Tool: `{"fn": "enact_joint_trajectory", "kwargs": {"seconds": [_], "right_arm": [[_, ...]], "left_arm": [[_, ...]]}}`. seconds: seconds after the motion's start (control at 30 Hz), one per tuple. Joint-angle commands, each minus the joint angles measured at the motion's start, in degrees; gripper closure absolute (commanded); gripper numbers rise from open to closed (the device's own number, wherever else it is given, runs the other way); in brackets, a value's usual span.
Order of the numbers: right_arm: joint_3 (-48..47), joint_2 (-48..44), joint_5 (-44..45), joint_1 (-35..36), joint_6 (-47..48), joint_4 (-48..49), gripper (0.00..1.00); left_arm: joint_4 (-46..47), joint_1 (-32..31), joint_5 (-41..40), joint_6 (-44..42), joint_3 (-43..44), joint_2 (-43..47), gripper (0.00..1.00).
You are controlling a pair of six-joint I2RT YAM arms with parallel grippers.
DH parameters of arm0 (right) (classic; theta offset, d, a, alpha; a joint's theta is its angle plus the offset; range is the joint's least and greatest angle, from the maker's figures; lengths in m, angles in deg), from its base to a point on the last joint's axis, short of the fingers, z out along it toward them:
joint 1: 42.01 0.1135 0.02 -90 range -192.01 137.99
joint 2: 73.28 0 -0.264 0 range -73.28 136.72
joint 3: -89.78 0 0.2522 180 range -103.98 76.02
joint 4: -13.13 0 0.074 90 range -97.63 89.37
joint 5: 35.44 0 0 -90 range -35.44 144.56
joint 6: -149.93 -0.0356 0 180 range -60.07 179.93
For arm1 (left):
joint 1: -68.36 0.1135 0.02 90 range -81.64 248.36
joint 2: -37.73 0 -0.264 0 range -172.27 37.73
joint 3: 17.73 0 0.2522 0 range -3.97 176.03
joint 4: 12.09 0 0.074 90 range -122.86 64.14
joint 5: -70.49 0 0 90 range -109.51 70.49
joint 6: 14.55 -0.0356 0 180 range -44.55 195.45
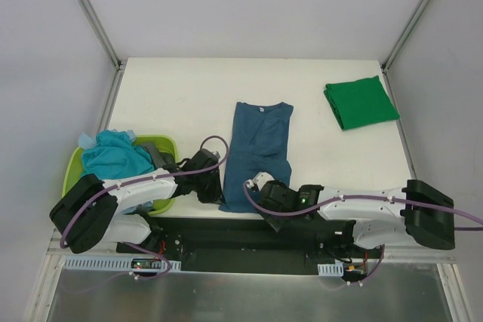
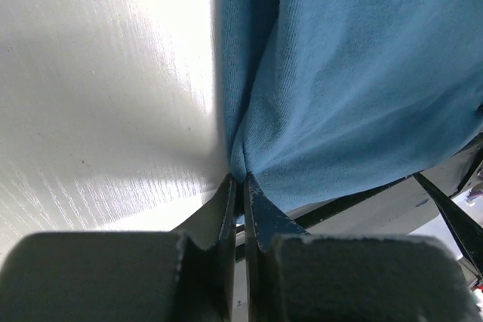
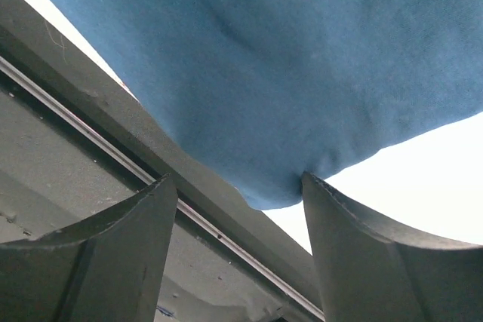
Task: Fold and stack the t-shirts
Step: Grab one side of the 2/3 rectangular tshirt with both arms, then fold the long partially folded tshirt into a neat square
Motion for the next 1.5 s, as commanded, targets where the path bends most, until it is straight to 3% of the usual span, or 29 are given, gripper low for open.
{"fn": "enact_joint_trajectory", "kwargs": {"seconds": [0.0, 0.27, 0.4, 0.57, 0.73, 0.97, 1.13, 1.3, 1.47], "right_arm": [[-2.1, 1.1, 1.5, 0.1, -2.6, -0.6, 0.32], [-2.2, 5.0, 0.8, -0.1, -3.8, 0.1, 0.40], [-2.9, 6.6, -0.2, -0.2, -3.7, -0.1, 0.51], [-3.1, 5.9, -2.7, -0.2, -2.7, -0.3, 0.76], [-5.9, 3.0, -12.7, -0.1, 0.2, -3.1, 1.00], [-10.4, -7.8, -28.7, -0.7, 1.7, -7.5, 1.00], [-12.3, -14.9, -36.6, -5.4, -0.6, -7.5, 1.00], [-11.1, -19.6, -43.1, -15.3, -2.7, -7.7, 1.00], [-9.7, -22.7, -45.1, -25.4, -3.1, -9.0, 1.00]], "left_arm": [[-4.4, -0.5, -2.4, 0.4, -1.9, -0.5, 1.00], [-5.4, -0.5, -1.2, -0.1, -1.7, 0.8, 1.00], [-6.6, -0.6, -2.1, -0.1, -1.9, 3.4, 1.00], [-8.3, -0.6, -2.8, -0.2, -2.6, 7.3, 1.00], [-12.5, -0.5, -2.8, -0.1, -2.0, 14.1, 1.00], [-25.8, -0.6, -7.5, -0.2, 1.9, 30.0, 1.00], [-28.7, -0.5, -11.7, -0.5, 8.3, 36.7, 1.00], [-28.3, -0.5, -18.8, -1.6, 15.4, 33.9, 1.00], [-24.1, -0.5, -23.0, -3.8, 21.2, 25.7, 1.00]]}}
